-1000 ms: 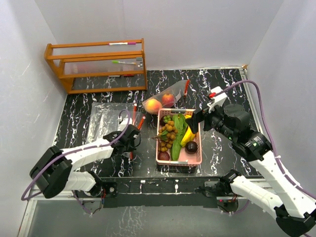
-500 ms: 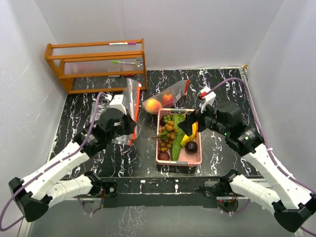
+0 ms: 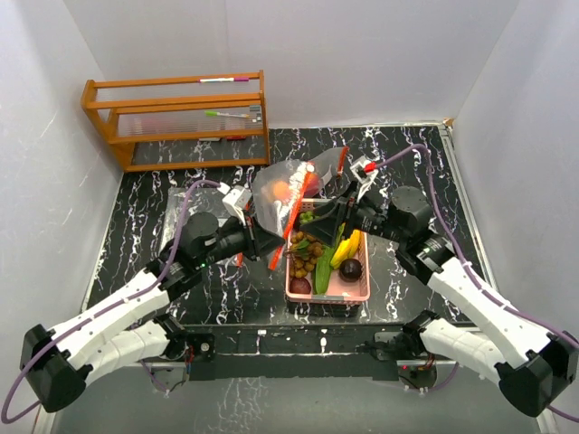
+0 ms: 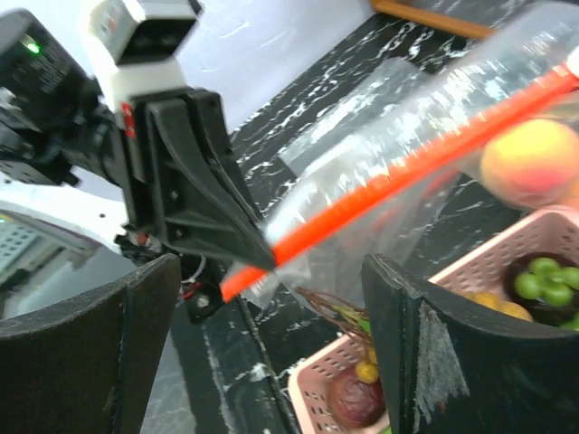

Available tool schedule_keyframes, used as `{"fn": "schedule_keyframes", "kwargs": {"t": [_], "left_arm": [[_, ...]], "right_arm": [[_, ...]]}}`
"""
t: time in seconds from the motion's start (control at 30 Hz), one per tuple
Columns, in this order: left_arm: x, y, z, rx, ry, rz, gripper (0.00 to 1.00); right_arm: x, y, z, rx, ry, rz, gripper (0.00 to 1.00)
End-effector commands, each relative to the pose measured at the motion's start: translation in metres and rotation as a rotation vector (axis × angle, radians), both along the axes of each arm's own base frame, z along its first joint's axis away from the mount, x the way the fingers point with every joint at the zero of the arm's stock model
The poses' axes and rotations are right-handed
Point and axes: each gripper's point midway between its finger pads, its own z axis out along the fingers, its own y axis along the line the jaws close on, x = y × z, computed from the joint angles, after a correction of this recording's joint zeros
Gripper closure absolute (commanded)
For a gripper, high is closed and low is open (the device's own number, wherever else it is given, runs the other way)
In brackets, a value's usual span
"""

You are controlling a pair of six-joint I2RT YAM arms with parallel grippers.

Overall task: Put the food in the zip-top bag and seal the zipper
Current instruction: Pick up the zipper food storage bag at the center of the board.

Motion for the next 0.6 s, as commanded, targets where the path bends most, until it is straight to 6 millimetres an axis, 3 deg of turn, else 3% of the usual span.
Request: {"fn": "schedule_keyframes", "kwargs": {"t": [0.0,0.23,0.37,0.57], "left_arm": [[-0.016,-0.022,0.026,-0.167,-0.061,-0.147,1.0],[-0.02,-0.028,0.028,-0.221,-0.078,-0.191,1.0],[-0.018,-0.028,0.03,-0.226,-0.087,-0.183,1.0],[-0.019,-0.028,0.031,-0.232,-0.091,-0.184,1.0]], "right_arm": [[-0.005,0.015,0.028,0.156,-0.001,0.08,0.21],[-0.005,0.011,0.009,0.195,0.071,0.044,0.6],[-0.005,0.001,-0.004,0.181,0.088,-0.019,0.62],[0.002,0.003,-0.016,0.178,0.127,-0.041,0.46]]}}
